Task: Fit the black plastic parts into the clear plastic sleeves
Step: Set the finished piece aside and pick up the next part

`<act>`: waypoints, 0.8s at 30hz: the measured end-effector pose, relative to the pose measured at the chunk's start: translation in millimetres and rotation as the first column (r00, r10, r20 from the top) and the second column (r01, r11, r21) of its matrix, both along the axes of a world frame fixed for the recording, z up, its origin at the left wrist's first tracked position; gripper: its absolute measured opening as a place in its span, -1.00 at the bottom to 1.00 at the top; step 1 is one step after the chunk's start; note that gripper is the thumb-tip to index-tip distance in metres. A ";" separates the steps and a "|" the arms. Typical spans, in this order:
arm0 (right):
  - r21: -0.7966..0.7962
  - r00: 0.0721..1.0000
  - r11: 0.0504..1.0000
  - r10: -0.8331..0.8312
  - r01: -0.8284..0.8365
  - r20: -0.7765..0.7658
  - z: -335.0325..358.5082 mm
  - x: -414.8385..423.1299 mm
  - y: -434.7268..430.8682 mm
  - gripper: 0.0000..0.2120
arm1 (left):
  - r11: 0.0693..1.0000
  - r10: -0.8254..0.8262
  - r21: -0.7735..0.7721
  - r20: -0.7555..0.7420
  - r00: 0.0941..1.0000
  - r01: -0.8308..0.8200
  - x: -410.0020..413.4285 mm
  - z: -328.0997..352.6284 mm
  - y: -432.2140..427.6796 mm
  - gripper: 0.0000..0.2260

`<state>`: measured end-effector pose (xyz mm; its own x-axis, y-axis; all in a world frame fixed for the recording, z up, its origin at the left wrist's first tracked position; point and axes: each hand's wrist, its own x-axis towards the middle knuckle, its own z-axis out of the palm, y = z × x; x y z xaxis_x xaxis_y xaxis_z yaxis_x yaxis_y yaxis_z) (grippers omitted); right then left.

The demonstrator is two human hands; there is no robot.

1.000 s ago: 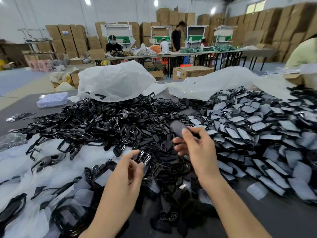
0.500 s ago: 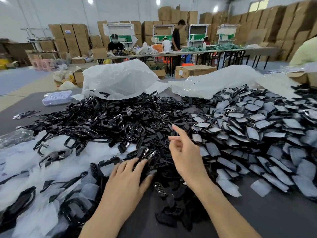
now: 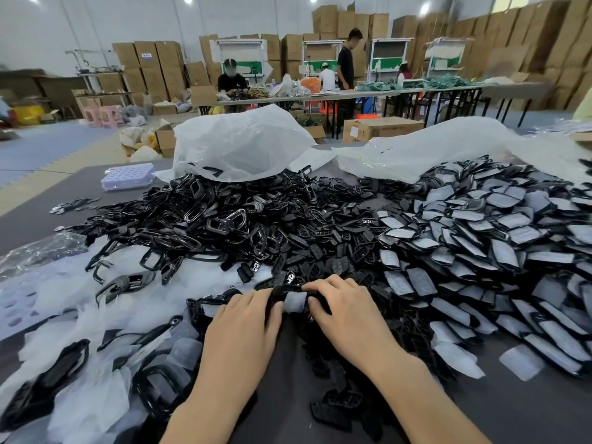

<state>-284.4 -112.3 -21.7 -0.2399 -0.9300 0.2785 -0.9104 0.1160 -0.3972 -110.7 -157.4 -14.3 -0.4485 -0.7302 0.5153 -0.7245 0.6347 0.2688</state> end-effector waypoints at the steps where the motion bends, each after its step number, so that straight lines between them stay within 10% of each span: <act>1: -0.002 1.000 1.000 0.000 0.000 0.009 1.3 0.3 0.1 -0.69 | 0.999 0.019 0.039 -0.038 0.999 -0.017 0.6 1.4 0.7 -0.83; 7: -0.073 0.995 0.997 0.017 -0.009 0.101 5.9 1.7 3.1 -0.74 | 0.962 0.102 0.265 -0.144 0.984 -0.061 4.7 6.0 -0.2 -0.55; 16: -0.231 0.989 0.973 0.029 0.005 0.144 36.8 14.9 -52.4 -0.73 | 0.951 0.139 0.308 -0.403 0.904 -0.009 7.3 8.9 0.5 -0.73; 24: 0.099 0.925 0.989 0.140 -0.112 -0.354 34.3 39.9 -134.0 -0.56 | 0.949 0.158 0.314 -0.562 0.812 0.033 8.2 7.0 -7.9 -0.92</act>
